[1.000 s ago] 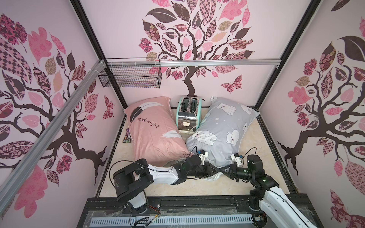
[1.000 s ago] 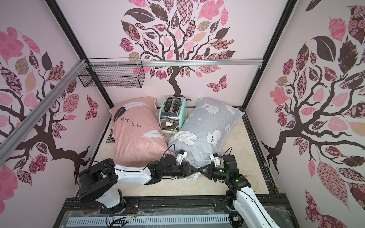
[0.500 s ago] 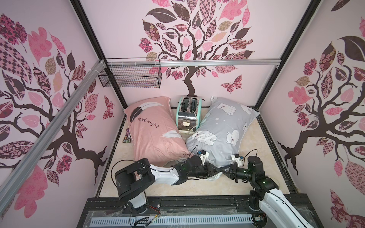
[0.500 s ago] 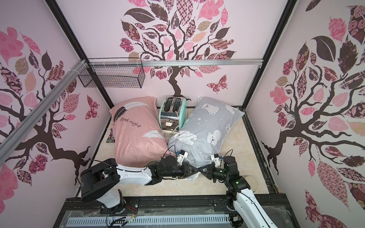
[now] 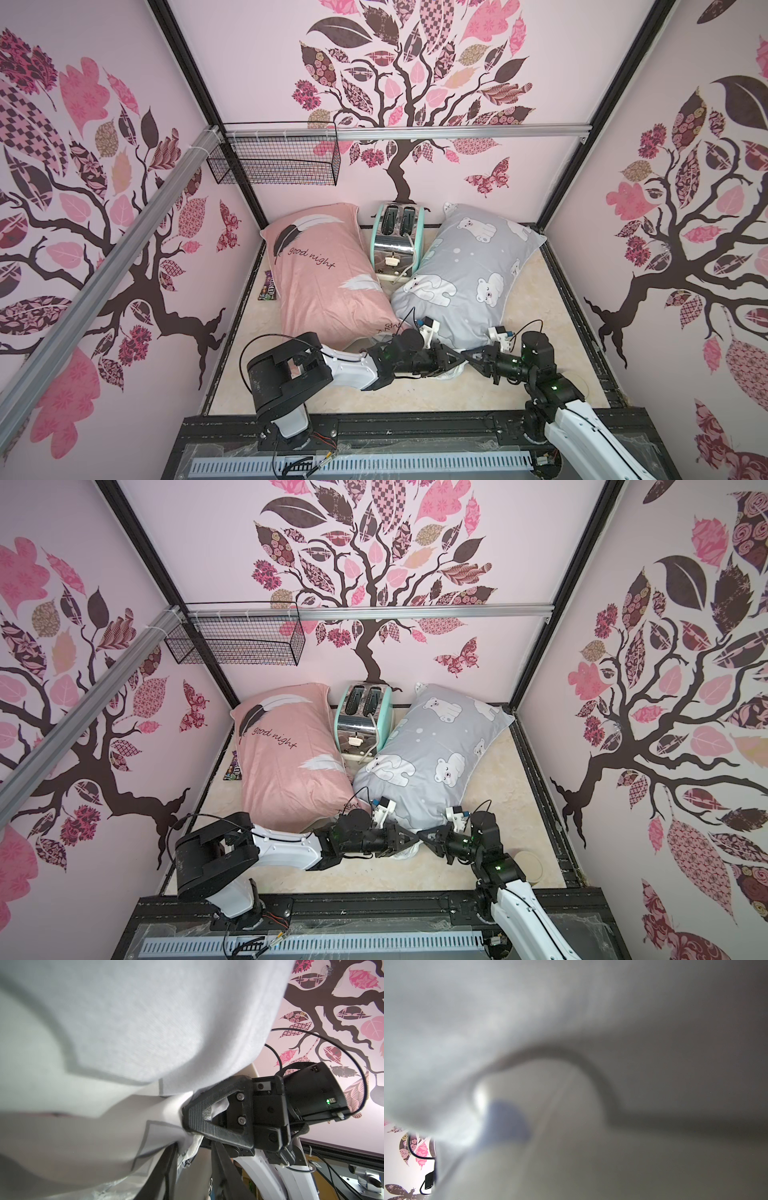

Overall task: Zip up pillowcases
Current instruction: Zip the zipper on the pillowcase.

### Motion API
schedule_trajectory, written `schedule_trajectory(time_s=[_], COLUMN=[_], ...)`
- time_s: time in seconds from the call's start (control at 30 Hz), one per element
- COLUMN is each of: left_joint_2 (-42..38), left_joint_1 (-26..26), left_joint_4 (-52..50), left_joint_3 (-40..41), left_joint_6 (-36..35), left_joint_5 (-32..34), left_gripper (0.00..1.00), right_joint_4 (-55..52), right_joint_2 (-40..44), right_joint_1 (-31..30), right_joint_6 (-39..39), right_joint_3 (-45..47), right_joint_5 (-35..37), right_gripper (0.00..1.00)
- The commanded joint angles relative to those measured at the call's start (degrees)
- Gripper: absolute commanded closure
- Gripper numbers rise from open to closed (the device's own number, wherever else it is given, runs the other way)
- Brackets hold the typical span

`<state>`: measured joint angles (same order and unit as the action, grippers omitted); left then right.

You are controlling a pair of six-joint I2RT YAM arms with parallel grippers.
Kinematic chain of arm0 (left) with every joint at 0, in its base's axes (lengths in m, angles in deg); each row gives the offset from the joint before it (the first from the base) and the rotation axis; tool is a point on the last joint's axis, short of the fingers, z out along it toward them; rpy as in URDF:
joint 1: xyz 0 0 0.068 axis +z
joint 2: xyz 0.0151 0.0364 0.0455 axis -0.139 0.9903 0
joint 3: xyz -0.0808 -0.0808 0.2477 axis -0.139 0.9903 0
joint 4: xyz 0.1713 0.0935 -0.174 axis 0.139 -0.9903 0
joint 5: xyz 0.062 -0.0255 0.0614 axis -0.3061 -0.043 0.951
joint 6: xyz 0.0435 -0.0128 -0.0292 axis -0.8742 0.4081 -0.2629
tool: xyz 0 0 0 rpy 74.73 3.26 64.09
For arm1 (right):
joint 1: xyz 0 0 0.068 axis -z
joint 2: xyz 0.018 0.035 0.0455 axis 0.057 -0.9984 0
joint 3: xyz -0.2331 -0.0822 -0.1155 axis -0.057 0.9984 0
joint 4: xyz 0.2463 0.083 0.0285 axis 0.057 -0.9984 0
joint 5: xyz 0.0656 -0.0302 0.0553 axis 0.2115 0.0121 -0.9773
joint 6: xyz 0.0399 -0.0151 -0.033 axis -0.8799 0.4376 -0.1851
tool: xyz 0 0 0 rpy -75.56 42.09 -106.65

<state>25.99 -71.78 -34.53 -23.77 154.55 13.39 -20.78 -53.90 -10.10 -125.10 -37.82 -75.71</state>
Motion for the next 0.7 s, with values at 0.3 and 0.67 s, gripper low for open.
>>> schedule_trajectory(time_s=[0.3, 0.67], left_joint_2=[0.8, 1.2], left_joint_1=[-0.7, -1.1], left_joint_4=[3.0, 2.8], left_joint_3=[1.4, 1.1], left_joint_6=[0.2, 0.2], left_joint_5=[-1.2, 0.0], left_gripper=[0.6, 0.63], right_joint_4=[5.1, 6.4], right_joint_2=[0.5, 0.5], right_joint_1=[0.1, 0.1], right_joint_6=[-4.5, -5.3], right_joint_3=[2.1, 2.3], right_joint_5=[1.0, 0.4], right_gripper=[1.0, 1.0])
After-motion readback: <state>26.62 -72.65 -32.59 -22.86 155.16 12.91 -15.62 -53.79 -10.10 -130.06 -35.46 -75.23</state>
